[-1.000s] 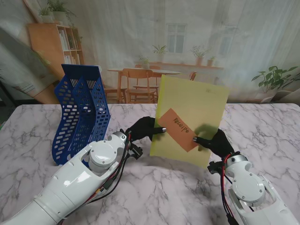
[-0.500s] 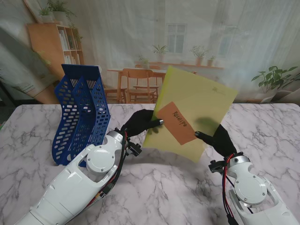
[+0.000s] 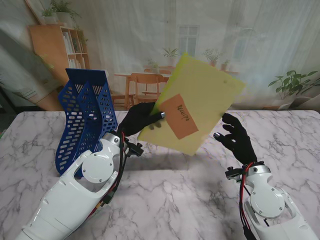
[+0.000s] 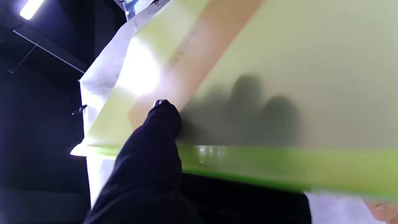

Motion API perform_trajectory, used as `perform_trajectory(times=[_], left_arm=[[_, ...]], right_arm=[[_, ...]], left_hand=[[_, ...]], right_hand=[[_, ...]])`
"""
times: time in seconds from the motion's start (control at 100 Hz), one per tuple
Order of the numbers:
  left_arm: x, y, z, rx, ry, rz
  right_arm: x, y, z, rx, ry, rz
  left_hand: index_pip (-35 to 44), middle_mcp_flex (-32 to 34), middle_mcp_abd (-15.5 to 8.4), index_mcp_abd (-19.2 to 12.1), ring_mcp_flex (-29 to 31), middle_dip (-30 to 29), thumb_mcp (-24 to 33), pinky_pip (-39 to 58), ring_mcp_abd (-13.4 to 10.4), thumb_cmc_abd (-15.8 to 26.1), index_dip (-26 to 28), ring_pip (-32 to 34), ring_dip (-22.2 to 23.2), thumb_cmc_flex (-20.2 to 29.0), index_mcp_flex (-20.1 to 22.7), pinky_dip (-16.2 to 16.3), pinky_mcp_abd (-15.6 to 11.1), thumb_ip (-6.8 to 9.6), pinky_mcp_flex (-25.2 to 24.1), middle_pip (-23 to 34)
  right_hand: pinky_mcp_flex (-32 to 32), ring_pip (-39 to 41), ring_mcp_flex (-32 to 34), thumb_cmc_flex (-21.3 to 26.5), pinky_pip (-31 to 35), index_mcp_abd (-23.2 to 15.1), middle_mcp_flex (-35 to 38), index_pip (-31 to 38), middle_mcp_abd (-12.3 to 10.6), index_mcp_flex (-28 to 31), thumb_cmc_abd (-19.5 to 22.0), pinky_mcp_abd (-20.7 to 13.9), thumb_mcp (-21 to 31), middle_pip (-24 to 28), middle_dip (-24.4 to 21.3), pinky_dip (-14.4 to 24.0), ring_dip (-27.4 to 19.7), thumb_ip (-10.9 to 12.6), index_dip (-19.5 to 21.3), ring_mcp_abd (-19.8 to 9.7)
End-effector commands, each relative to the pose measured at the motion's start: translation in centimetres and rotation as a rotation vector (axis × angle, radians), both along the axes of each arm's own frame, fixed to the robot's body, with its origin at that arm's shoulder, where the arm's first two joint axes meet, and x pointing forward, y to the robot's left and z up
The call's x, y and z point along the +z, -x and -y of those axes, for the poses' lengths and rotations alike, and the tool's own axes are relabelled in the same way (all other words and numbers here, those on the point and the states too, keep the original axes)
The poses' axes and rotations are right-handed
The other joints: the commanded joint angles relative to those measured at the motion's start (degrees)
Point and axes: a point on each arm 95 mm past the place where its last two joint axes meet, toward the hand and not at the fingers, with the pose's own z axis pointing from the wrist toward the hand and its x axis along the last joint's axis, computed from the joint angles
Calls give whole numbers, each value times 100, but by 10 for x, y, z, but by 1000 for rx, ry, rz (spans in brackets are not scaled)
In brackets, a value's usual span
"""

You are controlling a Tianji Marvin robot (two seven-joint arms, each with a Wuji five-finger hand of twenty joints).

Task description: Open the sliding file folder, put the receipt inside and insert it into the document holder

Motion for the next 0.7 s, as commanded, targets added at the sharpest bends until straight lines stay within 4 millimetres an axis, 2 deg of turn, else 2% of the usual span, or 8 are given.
perform_trajectory(times=[0.0,0.44,0.69], left_arm=[[9,2,-4,-1,12,31],[37,18,-48,94,64,259],[50,28,-81,169,111,383]], right_arm=[[-4,0,3,-14,-9,-5],[-8,-4,1,-32,-16,-26],[-8,-6,-3,-25,-12,-39]], left_hand=[[132,166,86,-341,113,1,435,284,118,-64,104,150,-80,171,212,-96,-528,-59,286,33],[161,193,75,-410,204,17,598,352,63,-90,321,224,-116,73,190,-154,-628,-101,388,99],[121,165,44,-444,191,23,620,351,20,-68,368,228,-124,44,166,-177,-664,-115,376,120]], right_hand=[[-91,-251,-98,-343,-94,56,-209,-53,-161,-257,143,-345,-260,-76,-38,-92,-144,115,-103,-211],[6,-249,-6,-322,-149,187,-111,24,-140,-187,170,-387,-228,15,-14,-33,-165,130,-188,-273],[-1,-231,-3,-344,-154,214,-70,46,-128,-160,207,-398,-165,36,-9,-22,-176,130,-229,-283]])
